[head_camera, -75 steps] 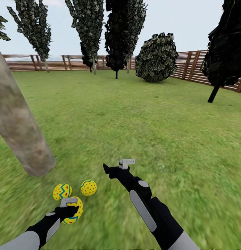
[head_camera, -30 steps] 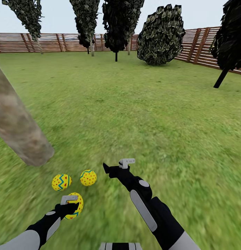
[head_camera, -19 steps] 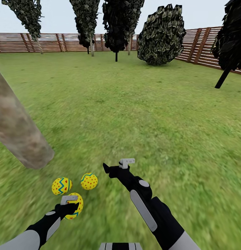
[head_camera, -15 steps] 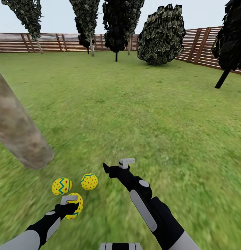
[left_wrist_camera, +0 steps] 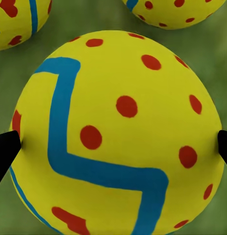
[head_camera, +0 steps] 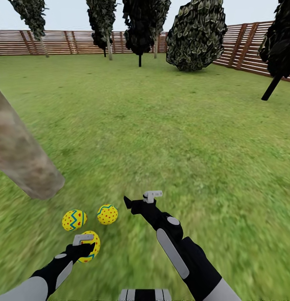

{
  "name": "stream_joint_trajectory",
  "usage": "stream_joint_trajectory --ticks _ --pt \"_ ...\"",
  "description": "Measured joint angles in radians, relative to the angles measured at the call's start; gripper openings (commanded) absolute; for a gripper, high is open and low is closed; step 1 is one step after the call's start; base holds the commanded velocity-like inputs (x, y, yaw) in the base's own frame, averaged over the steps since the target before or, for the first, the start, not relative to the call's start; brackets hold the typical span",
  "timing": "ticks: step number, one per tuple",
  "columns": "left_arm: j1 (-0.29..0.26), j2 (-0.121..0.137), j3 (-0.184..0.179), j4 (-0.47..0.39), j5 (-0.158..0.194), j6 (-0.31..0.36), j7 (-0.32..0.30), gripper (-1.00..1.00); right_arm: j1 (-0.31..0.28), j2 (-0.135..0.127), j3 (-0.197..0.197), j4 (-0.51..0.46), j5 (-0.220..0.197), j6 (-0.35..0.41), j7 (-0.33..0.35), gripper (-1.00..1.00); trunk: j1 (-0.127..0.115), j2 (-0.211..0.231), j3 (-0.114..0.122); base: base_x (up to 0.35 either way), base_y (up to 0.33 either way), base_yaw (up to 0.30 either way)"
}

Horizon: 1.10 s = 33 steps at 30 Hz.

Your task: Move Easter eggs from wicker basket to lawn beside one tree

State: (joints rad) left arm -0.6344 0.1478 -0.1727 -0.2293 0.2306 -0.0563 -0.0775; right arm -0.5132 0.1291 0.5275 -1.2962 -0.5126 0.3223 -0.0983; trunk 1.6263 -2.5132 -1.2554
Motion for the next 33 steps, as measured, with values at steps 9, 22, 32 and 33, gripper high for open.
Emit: stream_joint_trajectory --ticks 9,22,32,33 --pt "0.0 0.0 0.002 -0.002 0.0 -0.003 0.0 -1.0 0.0 0.0 0.0 0.0 0.0 0.001 0.0 1.0 0.003 -0.002 -0.027 0.0 0.0 0.0" --pt "-0.001 0.005 0.007 -0.015 0.002 -0.003 0.0 -1.0 0.0 0.0 0.0 0.001 0.0 0.002 0.0 1.0 0.006 -0.003 -0.05 0.0 0.0 0.0" --pt "0.0 0.007 0.005 -0.062 0.002 -0.003 -0.001 -1.0 0.0 0.0 0.0 0.003 0.0 0.001 0.0 1.0 0.01 -0.005 -0.089 0.0 0.0 0.0" --pt "0.0 0.007 0.004 -0.069 0.002 -0.003 -0.001 -1.0 0.0 0.0 0.0 0.003 0.0 0.001 0.0 1.0 0.011 -0.006 -0.093 0.0 0.0 0.0"
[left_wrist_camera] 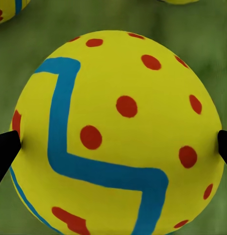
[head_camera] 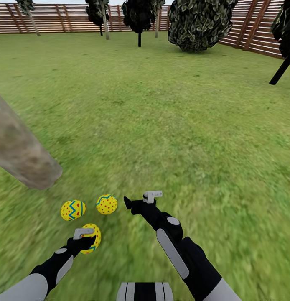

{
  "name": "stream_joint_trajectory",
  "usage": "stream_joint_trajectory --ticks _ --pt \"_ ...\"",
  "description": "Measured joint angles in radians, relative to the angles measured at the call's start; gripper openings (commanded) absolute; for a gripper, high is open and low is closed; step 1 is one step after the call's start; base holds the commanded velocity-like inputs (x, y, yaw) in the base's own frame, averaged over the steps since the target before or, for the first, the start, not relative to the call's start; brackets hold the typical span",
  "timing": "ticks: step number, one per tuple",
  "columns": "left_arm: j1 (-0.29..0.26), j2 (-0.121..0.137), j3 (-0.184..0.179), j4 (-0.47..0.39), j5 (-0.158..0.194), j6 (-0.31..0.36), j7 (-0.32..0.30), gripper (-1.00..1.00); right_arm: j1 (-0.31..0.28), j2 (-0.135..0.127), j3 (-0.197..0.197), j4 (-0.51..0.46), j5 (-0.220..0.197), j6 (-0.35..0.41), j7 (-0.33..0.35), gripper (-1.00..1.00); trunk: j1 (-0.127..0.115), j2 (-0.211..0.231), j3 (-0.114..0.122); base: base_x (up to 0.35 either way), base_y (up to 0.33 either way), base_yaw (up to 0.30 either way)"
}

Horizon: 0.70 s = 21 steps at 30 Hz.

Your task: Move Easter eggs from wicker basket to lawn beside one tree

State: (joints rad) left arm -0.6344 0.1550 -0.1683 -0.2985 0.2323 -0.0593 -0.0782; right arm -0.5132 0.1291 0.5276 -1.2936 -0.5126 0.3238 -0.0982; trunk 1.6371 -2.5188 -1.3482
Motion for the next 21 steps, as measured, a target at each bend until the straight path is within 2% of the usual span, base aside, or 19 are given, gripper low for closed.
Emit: stream_joint_trajectory --ticks 6,11,16,21 --pt "0.0 0.002 0.001 -0.058 -0.001 0.0 0.0 -1.0 0.0 0.0 0.0 0.0 0.0 0.0 0.0 1.0 0.0 0.0 -0.004 0.0 0.0 0.0" --pt "0.0 0.002 0.004 -0.069 -0.002 -0.003 0.0 -1.0 0.0 -0.001 0.0 -0.005 0.001 -0.001 0.0 1.0 0.001 -0.001 -0.012 0.0 0.0 0.0" --pt "0.0 0.003 0.006 -0.07 -0.001 -0.007 0.0 -1.0 0.001 -0.004 -0.003 -0.063 0.0 0.0 -0.001 1.0 0.001 -0.001 -0.012 0.0 0.0 0.0" --pt "0.0 0.002 0.006 -0.07 -0.001 -0.008 0.0 -1.0 0.002 -0.006 -0.004 -0.073 0.0 0.0 -0.001 1.0 0.004 -0.002 -0.031 0.0 0.0 0.0"
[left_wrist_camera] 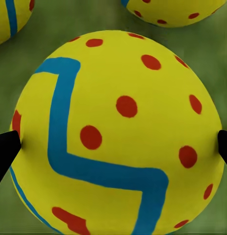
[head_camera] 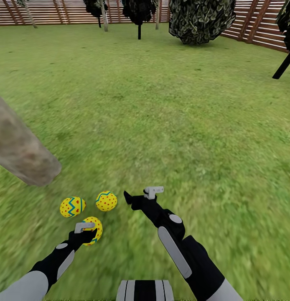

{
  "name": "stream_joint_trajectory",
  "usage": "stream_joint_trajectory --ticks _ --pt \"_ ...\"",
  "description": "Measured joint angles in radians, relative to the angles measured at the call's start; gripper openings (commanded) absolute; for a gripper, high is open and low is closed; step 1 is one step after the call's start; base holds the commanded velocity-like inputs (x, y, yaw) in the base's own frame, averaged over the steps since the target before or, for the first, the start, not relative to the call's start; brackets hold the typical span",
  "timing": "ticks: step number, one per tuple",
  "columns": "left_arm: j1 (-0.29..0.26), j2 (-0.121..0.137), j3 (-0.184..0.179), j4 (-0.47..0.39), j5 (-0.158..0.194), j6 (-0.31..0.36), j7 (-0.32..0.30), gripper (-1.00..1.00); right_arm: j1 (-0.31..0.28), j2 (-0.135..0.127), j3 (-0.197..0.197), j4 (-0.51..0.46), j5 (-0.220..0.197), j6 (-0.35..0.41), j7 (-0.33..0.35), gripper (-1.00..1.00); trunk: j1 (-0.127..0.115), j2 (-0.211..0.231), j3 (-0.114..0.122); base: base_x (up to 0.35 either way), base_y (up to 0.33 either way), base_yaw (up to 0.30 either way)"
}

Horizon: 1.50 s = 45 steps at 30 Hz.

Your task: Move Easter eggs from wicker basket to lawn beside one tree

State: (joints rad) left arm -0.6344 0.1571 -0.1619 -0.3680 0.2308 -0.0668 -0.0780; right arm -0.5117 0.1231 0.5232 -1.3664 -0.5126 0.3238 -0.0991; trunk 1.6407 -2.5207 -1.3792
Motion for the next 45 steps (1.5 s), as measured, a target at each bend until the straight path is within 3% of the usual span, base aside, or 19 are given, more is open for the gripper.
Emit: stream_joint_trajectory --ticks 5,15,21,44,45 --pt "0.0 0.001 0.0 0.0 0.0 -0.001 0.0 -1.0 0.0 0.0 0.0 0.0 0.0 0.0 -0.001 1.0 0.0 0.0 -0.004 0.0 0.0 0.0" --pt "0.0 0.001 0.002 -0.001 0.001 -0.014 0.0 -1.0 0.0 0.0 0.001 0.0 0.0 0.0 -0.001 1.0 0.005 -0.003 -0.042 0.0 0.0 0.0" --pt "-0.001 0.002 0.006 -0.043 0.002 -0.015 -0.001 -1.0 0.0 0.001 0.001 0.0 0.0 0.0 -0.001 1.0 0.007 -0.004 -0.066 0.0 0.0 0.0" --pt "-0.001 0.002 0.006 -0.059 0.005 -0.023 -0.001 -1.0 0.0 0.0 0.001 0.0 0.0 0.0 -0.001 1.0 0.008 -0.005 -0.074 0.0 0.0 0.0" --pt "-0.001 0.002 0.007 -0.059 0.005 -0.023 -0.001 1.0 0.0 0.001 0.001 0.0 0.0 0.0 -0.001 1.0 0.008 -0.005 -0.074 0.0 0.0 0.0"
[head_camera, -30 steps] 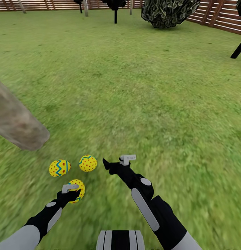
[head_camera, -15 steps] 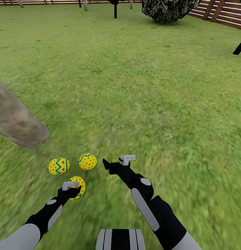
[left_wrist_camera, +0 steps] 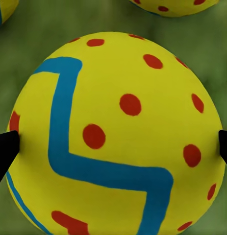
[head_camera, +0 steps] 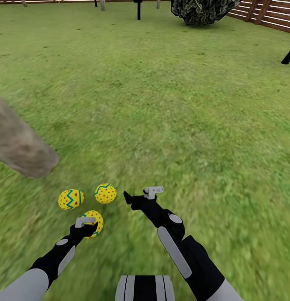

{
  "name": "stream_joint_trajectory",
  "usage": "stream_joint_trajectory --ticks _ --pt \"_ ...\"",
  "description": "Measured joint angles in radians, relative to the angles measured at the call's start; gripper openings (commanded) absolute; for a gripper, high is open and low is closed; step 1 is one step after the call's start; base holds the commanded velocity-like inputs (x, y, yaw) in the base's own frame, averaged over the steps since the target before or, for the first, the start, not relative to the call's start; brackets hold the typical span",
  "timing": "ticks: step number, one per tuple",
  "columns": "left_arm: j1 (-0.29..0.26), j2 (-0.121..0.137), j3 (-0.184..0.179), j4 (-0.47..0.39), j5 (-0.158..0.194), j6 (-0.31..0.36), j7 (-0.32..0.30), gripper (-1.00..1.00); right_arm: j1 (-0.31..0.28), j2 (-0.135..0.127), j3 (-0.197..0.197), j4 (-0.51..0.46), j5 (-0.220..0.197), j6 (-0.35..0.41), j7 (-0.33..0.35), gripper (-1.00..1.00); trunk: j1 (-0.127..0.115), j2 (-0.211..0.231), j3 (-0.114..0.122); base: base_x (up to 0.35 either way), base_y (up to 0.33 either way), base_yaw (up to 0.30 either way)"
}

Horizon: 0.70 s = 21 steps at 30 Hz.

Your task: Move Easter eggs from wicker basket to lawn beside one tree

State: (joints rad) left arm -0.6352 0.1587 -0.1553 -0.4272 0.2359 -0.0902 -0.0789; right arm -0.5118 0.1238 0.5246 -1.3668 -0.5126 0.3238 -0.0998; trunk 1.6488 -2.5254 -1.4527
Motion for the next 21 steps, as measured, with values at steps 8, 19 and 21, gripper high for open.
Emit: stream_joint_trajectory --ticks 8,19,21 --pt "0.0 0.0 0.0 -0.002 0.0 0.0 0.002 1.0 0.0 -0.001 0.0 0.0 0.0 0.0 0.0 1.0 0.0 0.0 0.0 0.0 0.0 0.0" --pt "0.0 0.0 -0.001 0.012 0.0 0.001 0.001 1.0 0.0 0.0 0.0 0.0 0.0 0.0 -0.001 1.0 -0.001 0.001 0.008 0.0 0.0 0.0" --pt "0.0 0.0 -0.002 0.027 -0.002 0.0 0.001 1.0 0.0 0.001 0.0 0.0 0.0 0.0 -0.002 1.0 -0.002 0.001 0.015 0.0 0.0 0.0"
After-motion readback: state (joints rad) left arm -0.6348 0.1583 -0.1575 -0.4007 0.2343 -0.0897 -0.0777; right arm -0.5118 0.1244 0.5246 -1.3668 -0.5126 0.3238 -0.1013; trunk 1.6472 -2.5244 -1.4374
